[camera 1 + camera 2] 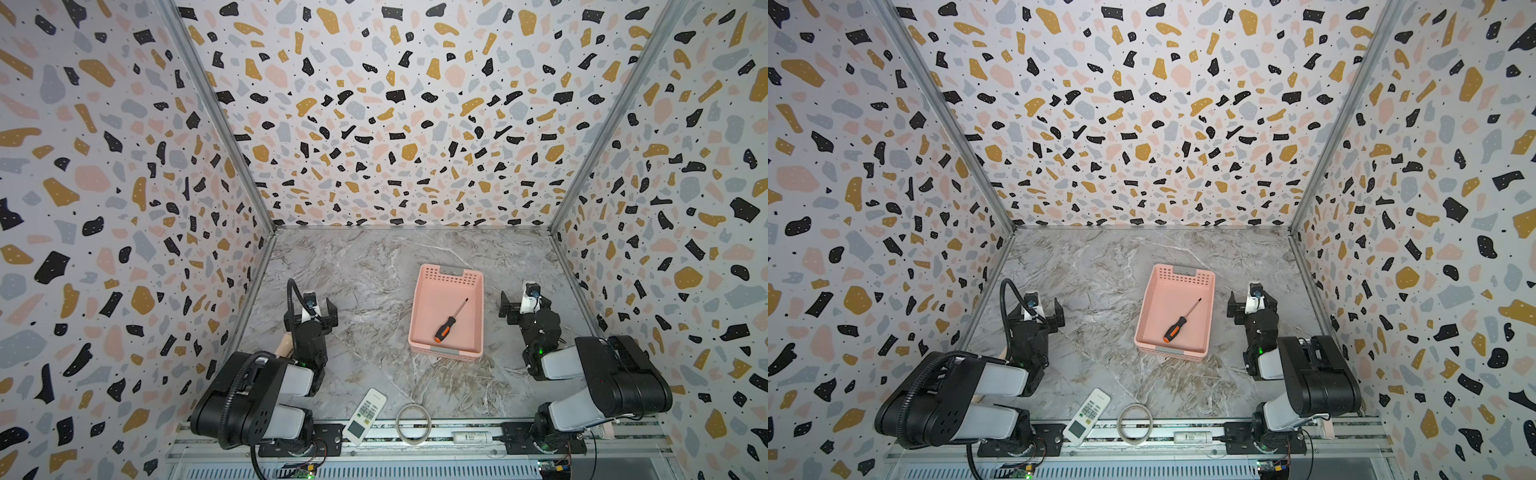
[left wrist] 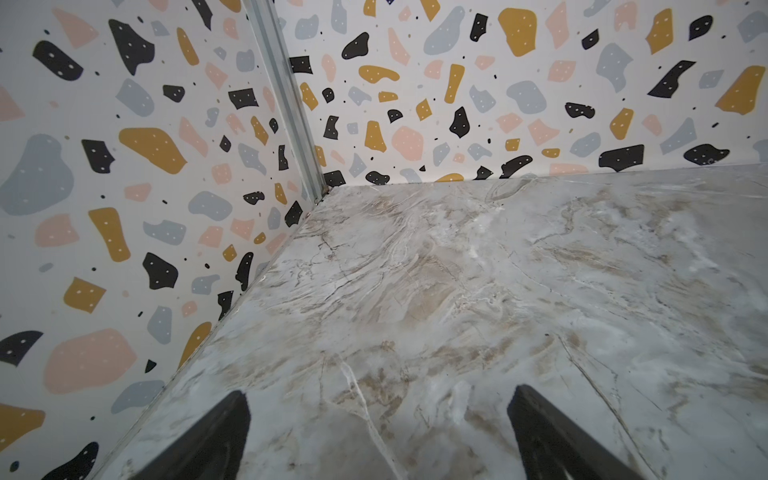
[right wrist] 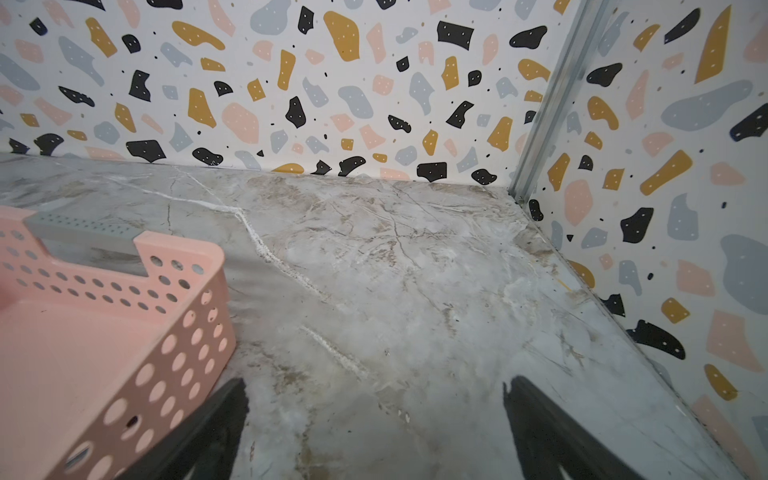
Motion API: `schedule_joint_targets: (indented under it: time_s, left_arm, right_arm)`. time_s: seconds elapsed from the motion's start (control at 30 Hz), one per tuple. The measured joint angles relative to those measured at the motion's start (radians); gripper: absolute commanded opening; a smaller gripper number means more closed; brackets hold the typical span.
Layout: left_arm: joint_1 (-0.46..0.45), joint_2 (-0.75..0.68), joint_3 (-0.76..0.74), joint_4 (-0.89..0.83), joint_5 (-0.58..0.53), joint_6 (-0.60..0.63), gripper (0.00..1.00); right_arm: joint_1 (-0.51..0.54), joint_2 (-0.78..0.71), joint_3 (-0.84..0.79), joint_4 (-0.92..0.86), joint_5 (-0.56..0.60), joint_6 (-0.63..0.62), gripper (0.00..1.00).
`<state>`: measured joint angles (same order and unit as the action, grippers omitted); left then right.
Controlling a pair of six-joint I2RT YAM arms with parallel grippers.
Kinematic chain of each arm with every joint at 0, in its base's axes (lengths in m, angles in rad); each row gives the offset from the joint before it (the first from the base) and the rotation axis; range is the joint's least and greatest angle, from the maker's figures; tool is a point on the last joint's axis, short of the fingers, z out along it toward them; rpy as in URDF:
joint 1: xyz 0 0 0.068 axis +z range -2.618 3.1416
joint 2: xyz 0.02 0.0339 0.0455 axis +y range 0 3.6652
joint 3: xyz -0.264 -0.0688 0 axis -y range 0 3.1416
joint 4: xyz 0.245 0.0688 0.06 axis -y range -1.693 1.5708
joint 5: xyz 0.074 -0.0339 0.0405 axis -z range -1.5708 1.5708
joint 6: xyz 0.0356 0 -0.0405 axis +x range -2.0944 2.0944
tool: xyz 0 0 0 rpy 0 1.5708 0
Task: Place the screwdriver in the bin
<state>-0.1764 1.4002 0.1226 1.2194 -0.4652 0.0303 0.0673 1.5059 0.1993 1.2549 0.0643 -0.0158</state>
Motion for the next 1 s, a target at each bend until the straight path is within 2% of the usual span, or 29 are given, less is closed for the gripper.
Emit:
schedule_joint_targets:
  time_s: [0.37,1.0]
  left_arm:
    - [0.014,0.0,0.018,-0.023,-0.015,-0.042,1.0]
    - [0.014,0.0,0.018,-0.023,-0.015,-0.045,1.0]
  right_arm:
    - [0.003,0.0,0.0,-0.014,-0.002,0.0,0.99]
    - [0.007,0.0,0.0,-0.014,-0.001,0.0,0.99]
